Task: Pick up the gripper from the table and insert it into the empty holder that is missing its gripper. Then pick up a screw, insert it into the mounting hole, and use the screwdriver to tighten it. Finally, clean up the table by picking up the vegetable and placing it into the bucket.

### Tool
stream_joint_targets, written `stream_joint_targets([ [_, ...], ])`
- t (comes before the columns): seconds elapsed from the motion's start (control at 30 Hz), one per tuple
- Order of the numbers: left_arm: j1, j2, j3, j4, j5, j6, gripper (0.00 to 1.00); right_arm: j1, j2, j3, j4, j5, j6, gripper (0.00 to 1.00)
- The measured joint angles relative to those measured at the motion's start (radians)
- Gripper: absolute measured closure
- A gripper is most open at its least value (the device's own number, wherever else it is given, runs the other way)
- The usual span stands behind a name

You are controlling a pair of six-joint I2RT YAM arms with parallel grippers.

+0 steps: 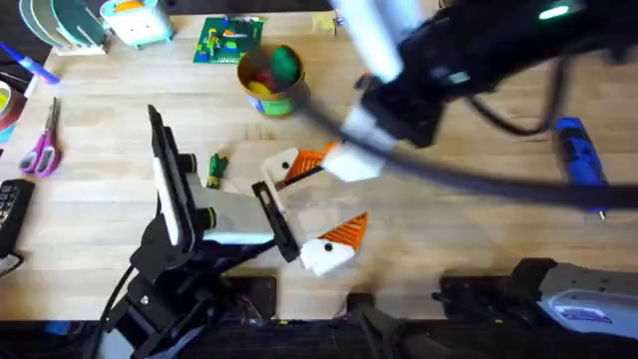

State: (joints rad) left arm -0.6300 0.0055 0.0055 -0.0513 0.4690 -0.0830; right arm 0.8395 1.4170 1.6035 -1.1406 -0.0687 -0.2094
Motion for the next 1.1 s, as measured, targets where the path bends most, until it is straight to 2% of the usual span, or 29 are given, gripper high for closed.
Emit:
stream_joint_targets([
  [0.17, 0.0, 0.0, 0.0, 0.0, 0.0, 0.0, 0.008, -0.105, -0.15, 0.0, -0.093, -0.034, 0.005, 0.01],
  [0.3, 0.0, 0.0, 0.0, 0.0, 0.0, 0.0, 0.009, -0.154, -0.263, 0.0, -0.119, -0.069, 0.006, 0.01],
  [0.47, 0.0, 0.0, 0.0, 0.0, 0.002, 0.0, 0.008, -0.167, -0.374, 0.0, -0.132, -0.101, 0.009, 0.01],
  [0.63, 0.0, 0.0, 0.0, 0.0, 0.002, -0.001, 0.016, -0.169, -0.41, 0.0, -0.159, -0.109, 0.021, 0.01],
  [0.7, 0.0, 0.0, 0.0, 0.0, 0.001, 0.001, 0.256, -0.169, -0.409, 0.0, -0.172, -0.112, 0.023, 0.01],
  [0.83, 0.0, 0.0, 0.0, 0.0, -0.001, 0.0, 0.872, -0.169, -0.409, 0.0, -0.185, -0.113, 0.032, 0.01],
  [0.87, 0.0, 0.0, 0.0, 0.0, -0.002, 0.005, 0.966, -0.169, -0.409, 0.0, -0.185, -0.113, 0.034, 0.01],
  [1.1, 0.0, 0.0, 0.0, 0.0, -0.002, 0.004, 0.993, -0.169, -0.409, 0.0, -0.2, -0.106, 0.038, 0.01],
])
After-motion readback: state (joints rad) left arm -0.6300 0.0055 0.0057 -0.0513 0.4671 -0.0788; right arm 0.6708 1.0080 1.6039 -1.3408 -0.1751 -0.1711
